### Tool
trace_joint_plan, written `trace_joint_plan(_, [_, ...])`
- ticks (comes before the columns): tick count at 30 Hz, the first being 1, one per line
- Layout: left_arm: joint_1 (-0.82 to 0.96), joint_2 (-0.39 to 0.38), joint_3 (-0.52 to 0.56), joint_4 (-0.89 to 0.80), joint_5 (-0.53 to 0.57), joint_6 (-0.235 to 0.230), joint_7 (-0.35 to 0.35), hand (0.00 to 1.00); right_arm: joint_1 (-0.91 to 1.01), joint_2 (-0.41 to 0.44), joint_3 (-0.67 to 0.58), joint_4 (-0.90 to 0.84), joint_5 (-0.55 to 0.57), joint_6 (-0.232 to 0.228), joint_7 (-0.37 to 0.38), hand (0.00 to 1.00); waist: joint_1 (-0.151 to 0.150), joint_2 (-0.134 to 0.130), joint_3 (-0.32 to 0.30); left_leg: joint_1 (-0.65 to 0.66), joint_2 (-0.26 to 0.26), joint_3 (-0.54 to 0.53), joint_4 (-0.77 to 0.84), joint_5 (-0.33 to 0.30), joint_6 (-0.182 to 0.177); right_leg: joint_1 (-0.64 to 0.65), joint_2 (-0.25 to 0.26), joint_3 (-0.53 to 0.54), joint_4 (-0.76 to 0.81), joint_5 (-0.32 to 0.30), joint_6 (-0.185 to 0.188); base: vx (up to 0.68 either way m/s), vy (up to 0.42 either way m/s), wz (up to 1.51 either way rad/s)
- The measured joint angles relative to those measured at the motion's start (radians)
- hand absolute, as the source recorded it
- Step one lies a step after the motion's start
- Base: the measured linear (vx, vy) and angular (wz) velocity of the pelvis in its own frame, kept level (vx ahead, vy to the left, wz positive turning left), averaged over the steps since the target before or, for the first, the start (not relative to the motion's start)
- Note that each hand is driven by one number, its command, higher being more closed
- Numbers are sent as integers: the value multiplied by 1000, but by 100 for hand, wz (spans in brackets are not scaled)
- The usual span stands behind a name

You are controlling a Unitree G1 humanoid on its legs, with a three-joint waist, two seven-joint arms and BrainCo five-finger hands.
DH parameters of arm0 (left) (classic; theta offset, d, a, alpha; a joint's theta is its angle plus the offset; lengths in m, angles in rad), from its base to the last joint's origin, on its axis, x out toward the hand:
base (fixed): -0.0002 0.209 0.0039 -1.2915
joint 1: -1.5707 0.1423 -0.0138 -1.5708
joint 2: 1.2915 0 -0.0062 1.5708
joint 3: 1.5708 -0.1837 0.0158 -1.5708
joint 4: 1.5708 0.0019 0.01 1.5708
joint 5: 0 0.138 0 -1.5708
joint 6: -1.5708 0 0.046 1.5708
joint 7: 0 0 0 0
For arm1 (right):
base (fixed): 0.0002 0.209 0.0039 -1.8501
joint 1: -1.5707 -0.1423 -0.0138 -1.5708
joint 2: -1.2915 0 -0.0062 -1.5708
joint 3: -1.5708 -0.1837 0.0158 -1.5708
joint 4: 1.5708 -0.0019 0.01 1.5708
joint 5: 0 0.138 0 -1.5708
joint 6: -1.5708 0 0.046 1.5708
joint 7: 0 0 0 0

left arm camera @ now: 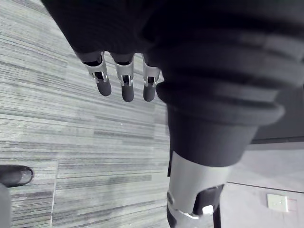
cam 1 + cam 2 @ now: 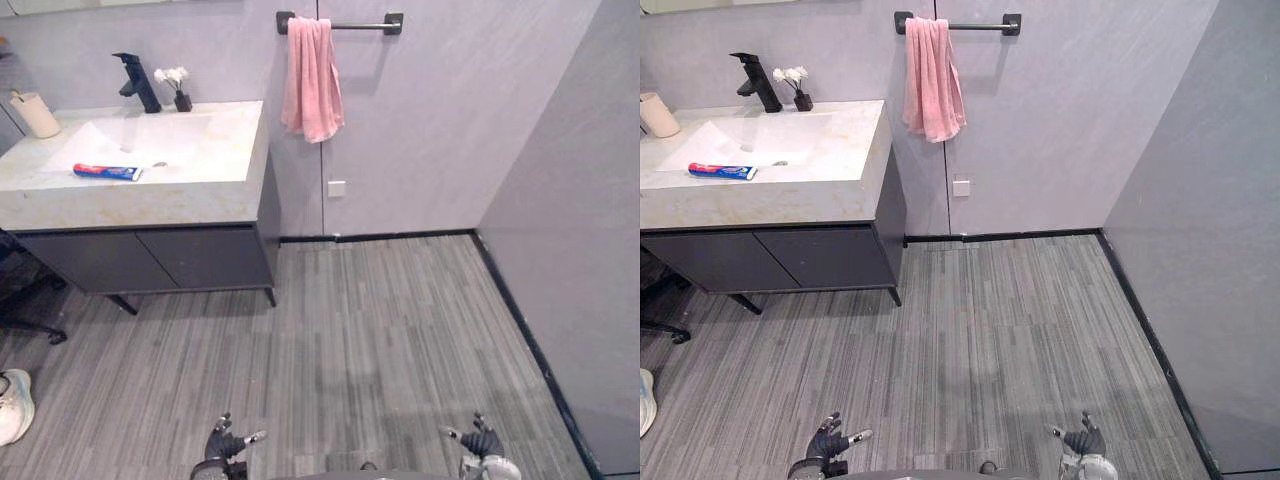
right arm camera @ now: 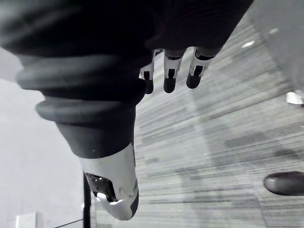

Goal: Organize washtable

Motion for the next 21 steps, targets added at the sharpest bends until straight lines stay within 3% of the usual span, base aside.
trace_joint_plan(4, [24,16,-1,-91,13,-19,-5,0,-1,-15,8,-40,-29,-28,7,0,0,-2,8,19,0,11,-3,0,0,23,-1,-2,-22,3,4,0,0,0])
trace_joint_plan(10, [30,28,-10,-161,13,-23,-22,0,-8,-35,44,-71,-29,-29,38,0,-2,5,23,8,1,29,-4,-4,3,21,0,0,-42,3,4,0,-1,-1])
trace_joint_plan(12, [29,29,-15,-191,12,-23,-23,0,-18,-40,46,-81,-29,-29,39,0,-2,13,40,-10,12,52,16,-28,25,15,9,7,-42,3,4,-3,-7,-8])
trace_joint_plan(16, [42,27,-20,-223,11,-23,-21,0,-54,-42,69,-80,-29,-28,37,0,5,18,45,-63,29,98,84,-76,33,-44,24,57,0,-13,6,20,-4,-42])
trace_joint_plan(19, [39,23,-28,-240,11,-23,-20,0,-73,-43,70,-79,-32,-27,36,0,5,27,54,-78,32,135,122,-116,48,-134,26,86,174,-109,17,61,31,-36])
trace_joint_plan(21, [37,24,-29,-265,10,-23,-18,0,-73,-44,79,-79,-32,-24,33,0,1,12,66,-73,7,157,167,-158,64,-230,-7,68,415,-207,49,105,67,-21])
